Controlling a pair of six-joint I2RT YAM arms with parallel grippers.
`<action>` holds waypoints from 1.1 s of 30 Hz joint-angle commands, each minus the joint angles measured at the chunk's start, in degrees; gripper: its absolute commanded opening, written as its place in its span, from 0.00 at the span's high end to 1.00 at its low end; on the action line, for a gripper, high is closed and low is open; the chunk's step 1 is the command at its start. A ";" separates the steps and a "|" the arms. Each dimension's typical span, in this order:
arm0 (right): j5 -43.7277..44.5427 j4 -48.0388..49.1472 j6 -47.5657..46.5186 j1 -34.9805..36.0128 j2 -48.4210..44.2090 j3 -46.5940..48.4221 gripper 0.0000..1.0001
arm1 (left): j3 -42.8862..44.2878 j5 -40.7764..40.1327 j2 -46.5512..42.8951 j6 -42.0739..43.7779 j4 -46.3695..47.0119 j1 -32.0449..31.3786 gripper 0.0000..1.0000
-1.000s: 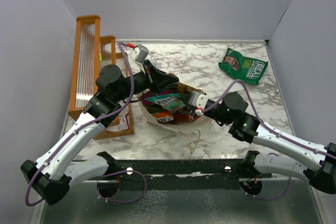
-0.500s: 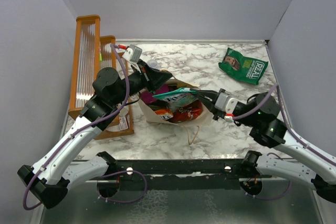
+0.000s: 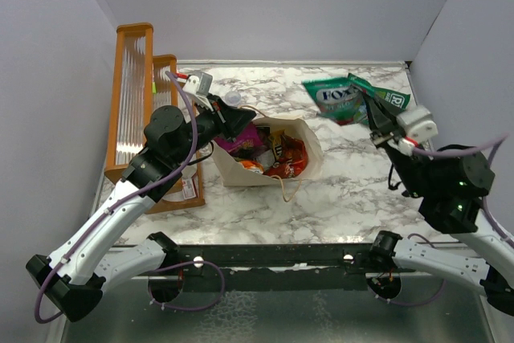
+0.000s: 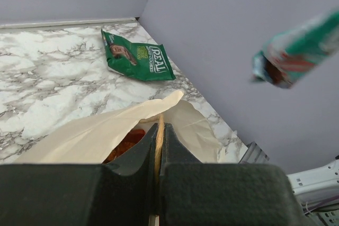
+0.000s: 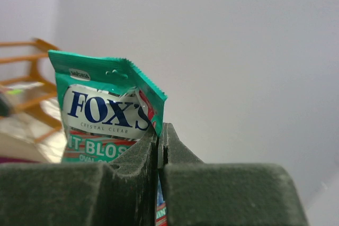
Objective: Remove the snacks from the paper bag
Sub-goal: Place the snack at the center of the board.
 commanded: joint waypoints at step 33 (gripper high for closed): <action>-30.26 -5.58 59.13 -32.76 33.16 -11.53 0.98 | 0.15 5.78 -1.23 -3.59 0.08 -0.39 1.00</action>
